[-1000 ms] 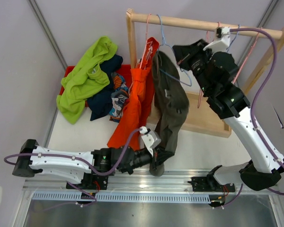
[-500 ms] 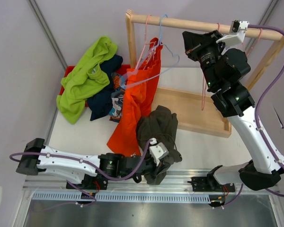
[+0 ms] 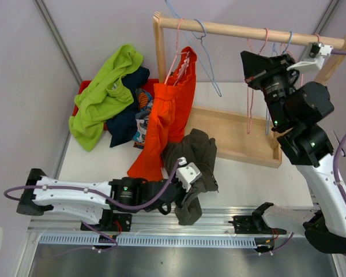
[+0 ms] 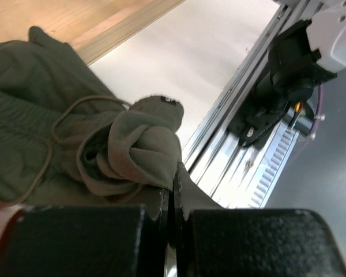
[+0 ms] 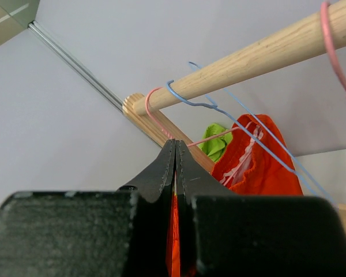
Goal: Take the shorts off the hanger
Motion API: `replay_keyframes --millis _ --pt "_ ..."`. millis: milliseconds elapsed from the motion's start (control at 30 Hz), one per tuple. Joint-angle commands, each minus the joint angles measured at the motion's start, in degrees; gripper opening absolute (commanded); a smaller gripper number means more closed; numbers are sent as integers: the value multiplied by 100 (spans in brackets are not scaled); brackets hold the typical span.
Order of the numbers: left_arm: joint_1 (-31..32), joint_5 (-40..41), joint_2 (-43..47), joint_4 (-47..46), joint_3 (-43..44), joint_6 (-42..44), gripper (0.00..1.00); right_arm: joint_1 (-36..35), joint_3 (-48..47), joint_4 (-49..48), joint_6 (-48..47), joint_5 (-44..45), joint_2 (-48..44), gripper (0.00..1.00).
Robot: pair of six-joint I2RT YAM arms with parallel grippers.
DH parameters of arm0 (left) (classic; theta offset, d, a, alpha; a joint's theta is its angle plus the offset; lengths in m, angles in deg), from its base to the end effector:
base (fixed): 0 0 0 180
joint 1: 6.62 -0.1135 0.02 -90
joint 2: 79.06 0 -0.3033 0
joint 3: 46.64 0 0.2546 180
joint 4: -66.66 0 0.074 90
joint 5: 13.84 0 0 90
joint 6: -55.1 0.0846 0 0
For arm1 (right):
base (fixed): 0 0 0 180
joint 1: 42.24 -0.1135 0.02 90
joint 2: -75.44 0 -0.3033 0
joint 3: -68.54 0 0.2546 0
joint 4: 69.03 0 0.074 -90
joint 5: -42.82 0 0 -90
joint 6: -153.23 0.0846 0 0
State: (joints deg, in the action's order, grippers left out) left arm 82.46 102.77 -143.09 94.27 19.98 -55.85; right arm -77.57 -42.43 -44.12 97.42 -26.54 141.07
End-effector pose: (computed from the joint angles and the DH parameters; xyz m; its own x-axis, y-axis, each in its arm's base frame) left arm 0.0423 -0.2765 0.3344 -0.3237 0.2447 -0.9140 0.8263 0.5436 -0.1471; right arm 0.1946 0.1014 0.6243 0.0829 0.7033 -0.7060 -0.3848 0.6761 0.6284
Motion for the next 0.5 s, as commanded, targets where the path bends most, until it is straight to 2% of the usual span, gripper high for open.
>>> replay_keyframes --millis 0,33,67,100,200,267,300,367,433,467 --pt "363 370 645 1421 843 380 0 26 109 -4 -238 159 -392 2" --pt "443 467 742 1606 992 494 0 18 162 -13 -255 159 -549 5" --pt "539 520 917 1904 1533 608 0 18 250 31 -334 159 -620 10" --pt "706 564 988 1977 1730 905 0 18 285 57 -369 142 -682 36" --pt "787 425 1182 2109 2601 1608 0 18 303 338 -475 115 -841 91" --pt "787 14 1156 2249 3319 1996 0 26 330 531 -528 115 -946 99" --pt "787 -146 1052 2345 3523 2425 0 26 391 584 -598 115 -981 99" --pt "787 -462 841 2749 4548 2900 0 26 452 708 -668 168 -1130 100" --pt "795 -158 411 3239 5391 3183 0 26 567 787 -756 212 -1236 99" --pt "778 636 252 3365 5928 3533 0 26 602 805 -783 247 -1349 99"
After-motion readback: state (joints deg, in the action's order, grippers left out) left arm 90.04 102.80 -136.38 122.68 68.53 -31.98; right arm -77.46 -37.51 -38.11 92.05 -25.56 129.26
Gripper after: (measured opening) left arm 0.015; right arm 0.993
